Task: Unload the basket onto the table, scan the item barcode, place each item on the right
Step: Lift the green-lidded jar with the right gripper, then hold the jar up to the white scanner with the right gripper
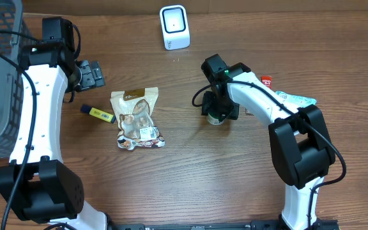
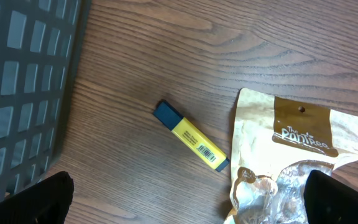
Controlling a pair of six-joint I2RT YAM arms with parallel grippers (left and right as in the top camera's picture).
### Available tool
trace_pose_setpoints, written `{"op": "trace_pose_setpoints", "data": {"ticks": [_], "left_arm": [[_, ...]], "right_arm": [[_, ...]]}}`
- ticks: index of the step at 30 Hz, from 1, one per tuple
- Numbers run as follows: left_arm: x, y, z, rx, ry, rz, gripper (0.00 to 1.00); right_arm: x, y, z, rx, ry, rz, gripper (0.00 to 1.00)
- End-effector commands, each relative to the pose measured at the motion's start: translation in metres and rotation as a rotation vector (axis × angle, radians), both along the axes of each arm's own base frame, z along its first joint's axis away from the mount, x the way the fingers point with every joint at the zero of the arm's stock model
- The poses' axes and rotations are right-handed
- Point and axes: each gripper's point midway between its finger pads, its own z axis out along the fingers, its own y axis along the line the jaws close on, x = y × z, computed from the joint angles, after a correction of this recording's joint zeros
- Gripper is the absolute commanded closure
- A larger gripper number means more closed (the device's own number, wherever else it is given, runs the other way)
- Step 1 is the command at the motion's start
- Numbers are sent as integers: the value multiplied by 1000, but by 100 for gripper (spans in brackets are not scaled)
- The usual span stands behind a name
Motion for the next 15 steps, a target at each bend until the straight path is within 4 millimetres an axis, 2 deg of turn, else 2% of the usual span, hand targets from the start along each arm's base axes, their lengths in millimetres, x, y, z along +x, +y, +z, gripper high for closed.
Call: {"op": "trace_pose_setpoints", "data": {"ticks": [1, 3, 6, 8, 10, 14, 15], "left_arm": [[-1, -1, 5, 13, -11, -12, 0], [-1, -1, 5, 13, -12, -12, 0], [-1, -1, 5, 13, -12, -12, 0], [-1, -1, 5, 13, -12, -12, 0], [-1, -1, 5, 13, -12, -12, 0], [-1, -1, 5, 13, -11, -12, 0], [-1, -1, 5, 13, -11, -12, 0]], "right_arm": [[10, 5, 15, 10, -23, 1, 48], [12, 7, 30, 14, -23, 2, 52], [19, 10, 72, 23, -42, 5, 53], [23, 13, 93, 34, -61, 7, 53], [27, 24, 123, 94, -89, 76, 54], [38, 33, 168, 150, -171, 90, 57], [40, 33, 174, 155, -183, 90, 57]]}}
